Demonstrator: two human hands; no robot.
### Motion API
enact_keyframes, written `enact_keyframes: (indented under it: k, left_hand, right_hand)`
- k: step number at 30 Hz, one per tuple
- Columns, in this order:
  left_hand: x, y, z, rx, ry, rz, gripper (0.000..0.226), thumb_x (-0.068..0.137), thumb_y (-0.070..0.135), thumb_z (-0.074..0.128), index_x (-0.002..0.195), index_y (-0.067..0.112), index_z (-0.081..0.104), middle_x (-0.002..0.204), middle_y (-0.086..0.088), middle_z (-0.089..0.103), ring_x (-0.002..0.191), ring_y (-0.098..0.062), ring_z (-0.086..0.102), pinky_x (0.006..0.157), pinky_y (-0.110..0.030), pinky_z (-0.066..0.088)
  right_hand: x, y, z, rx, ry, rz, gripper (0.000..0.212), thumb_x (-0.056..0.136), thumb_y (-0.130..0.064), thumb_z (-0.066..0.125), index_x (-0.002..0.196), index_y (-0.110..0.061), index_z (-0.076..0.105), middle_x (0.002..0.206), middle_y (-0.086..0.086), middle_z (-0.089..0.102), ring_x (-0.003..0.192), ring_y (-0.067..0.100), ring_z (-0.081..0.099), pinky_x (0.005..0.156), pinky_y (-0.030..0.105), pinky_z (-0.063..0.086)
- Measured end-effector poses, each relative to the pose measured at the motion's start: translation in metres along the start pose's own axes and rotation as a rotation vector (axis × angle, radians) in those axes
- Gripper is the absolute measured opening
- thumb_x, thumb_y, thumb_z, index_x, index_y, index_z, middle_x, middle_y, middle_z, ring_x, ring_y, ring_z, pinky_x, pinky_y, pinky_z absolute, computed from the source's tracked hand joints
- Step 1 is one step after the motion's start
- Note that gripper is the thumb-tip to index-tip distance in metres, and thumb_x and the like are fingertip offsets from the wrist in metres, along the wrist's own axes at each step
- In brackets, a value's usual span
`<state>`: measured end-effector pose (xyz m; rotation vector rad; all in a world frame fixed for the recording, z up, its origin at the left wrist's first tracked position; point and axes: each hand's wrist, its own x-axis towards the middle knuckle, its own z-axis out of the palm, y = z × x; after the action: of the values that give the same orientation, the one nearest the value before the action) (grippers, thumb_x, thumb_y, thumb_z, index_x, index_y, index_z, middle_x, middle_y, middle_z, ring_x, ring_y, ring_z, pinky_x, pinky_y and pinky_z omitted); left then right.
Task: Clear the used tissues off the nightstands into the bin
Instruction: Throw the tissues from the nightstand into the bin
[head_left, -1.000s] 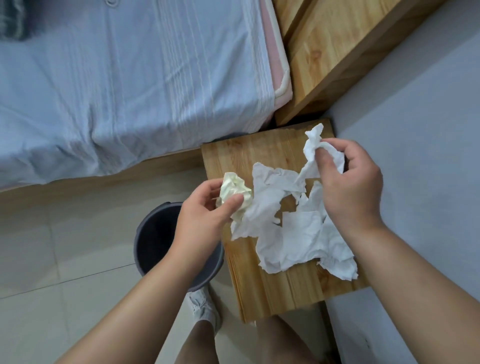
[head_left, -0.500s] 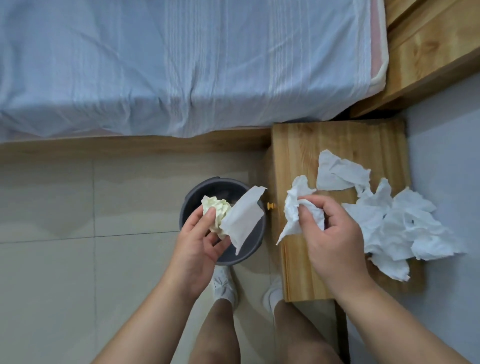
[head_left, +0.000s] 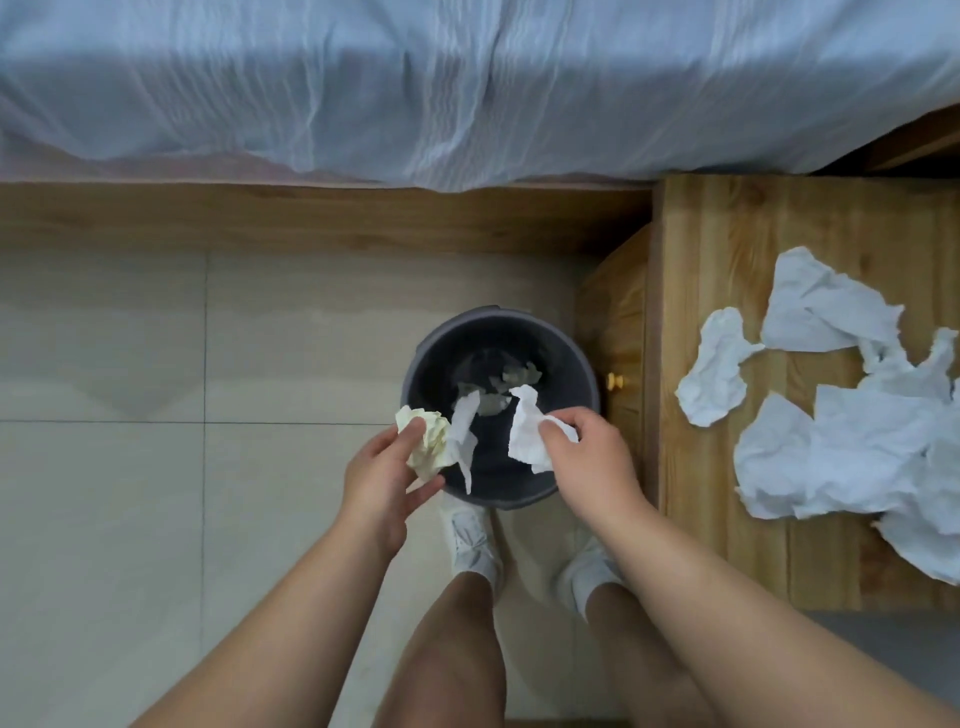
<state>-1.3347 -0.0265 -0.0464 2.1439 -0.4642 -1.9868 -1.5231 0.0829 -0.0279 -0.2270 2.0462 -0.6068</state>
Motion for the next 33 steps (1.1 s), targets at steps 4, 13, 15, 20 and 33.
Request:
enact_keyframes:
  k: [4,13,15,20,33]
  left_hand:
    - [0.02,-0.003,0.009,0.046,0.025,-0.008,0.047,0.091,0.037,0.082,0.128,0.013,0.068,0.12,-0.01,0.076,0.106,-0.03,0.076,0.064,-0.033,0.065]
    - [-0.017,-0.005,0.034,0.167,-0.002,0.028,0.016,0.097,0.039,0.074,0.104,0.025,0.069,0.111,0.002,0.075,0.106,-0.02,0.073,0.065,-0.034,0.062]
    - [-0.04,-0.006,0.049,0.23,-0.019,0.082,0.013,0.099,0.037,0.071,0.104,0.025,0.07,0.11,0.001,0.076,0.105,-0.019,0.073,0.068,-0.034,0.06]
    - [-0.099,0.003,0.11,0.513,-0.117,0.362,0.004,0.099,0.037,0.07,0.101,0.036,0.073,0.108,0.007,0.077,0.102,-0.014,0.074,0.067,-0.029,0.06]
    - [-0.118,-0.003,0.242,1.732,-0.362,1.069,0.094,0.097,0.058,0.061,0.165,0.043,-0.002,0.175,0.013,-0.015,0.162,-0.017,-0.014,0.126,-0.049,0.025]
  right_hand:
    - [0.026,0.017,0.012,-0.013,-0.035,0.055,0.032,0.099,-0.039,0.057,0.125,-0.023,0.063,0.112,-0.002,0.071,0.095,0.018,0.069,0.07,0.03,0.054]
    - [-0.006,0.006,-0.022,-0.1,-0.095,0.05,0.048,0.101,-0.045,0.053,0.142,-0.021,0.059,0.126,-0.001,0.07,0.11,0.019,0.067,0.094,0.035,0.052]
    - [-0.025,-0.004,-0.043,-0.112,-0.11,-0.004,0.044,0.101,-0.045,0.053,0.14,-0.026,0.06,0.117,-0.01,0.07,0.104,0.01,0.063,0.086,0.027,0.048]
    - [-0.059,-0.019,-0.118,-0.105,-0.041,-0.115,0.034,0.097,-0.049,0.056,0.128,-0.037,0.065,0.091,-0.03,0.063,0.09,-0.008,0.062,0.072,0.012,0.045]
    - [0.032,-0.016,-0.263,-0.545,0.435,-0.384,0.08,0.088,-0.045,0.076,0.154,-0.017,0.041,0.154,0.005,0.049,0.144,0.026,0.038,0.115,0.043,0.037]
